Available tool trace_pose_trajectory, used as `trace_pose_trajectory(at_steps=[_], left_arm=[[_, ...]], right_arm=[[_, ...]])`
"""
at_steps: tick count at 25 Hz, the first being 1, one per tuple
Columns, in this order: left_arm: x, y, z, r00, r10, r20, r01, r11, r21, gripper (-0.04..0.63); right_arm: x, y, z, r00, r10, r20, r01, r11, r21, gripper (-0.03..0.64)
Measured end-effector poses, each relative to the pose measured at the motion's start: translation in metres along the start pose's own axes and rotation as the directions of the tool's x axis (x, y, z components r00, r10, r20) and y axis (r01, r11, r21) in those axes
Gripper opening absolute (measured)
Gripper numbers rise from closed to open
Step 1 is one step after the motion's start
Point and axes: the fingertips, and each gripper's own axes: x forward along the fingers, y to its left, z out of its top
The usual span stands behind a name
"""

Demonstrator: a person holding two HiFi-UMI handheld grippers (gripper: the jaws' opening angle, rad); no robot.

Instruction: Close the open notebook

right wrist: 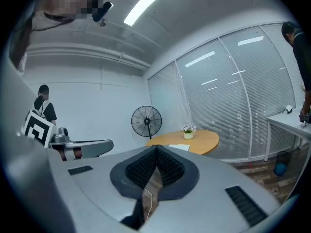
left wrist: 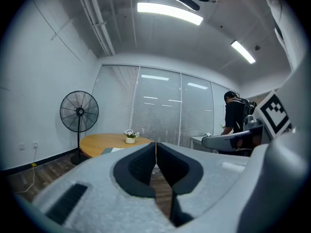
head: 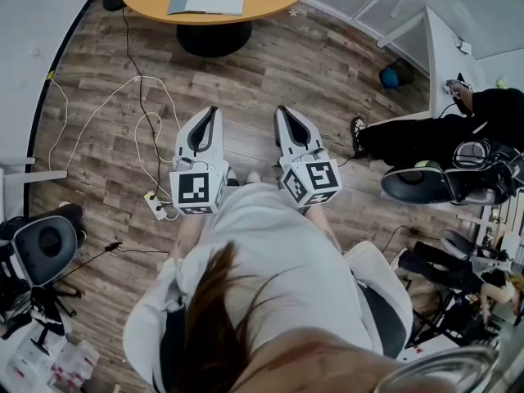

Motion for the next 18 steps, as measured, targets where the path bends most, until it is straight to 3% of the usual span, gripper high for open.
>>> trace_pose_trajectory(at_steps=[9,18], left_arm=[[-0.008,0.016,-0.006,1.000,-0.023,-0.017,0.023,1.000,0.008,0.021],[0.000,0.034,-0.016,0.999,0.024,-0.038,-0.025,1.000,-0.017,0.021]], right_arm=[[0.001,0.014,-0.007,1.000,-0.024,0.008,0.023,0.999,0.032,0.003],[0.021,0.010,-0.012,1.000,-0.008,-0.023,0.009,1.000,0.021,0.003]])
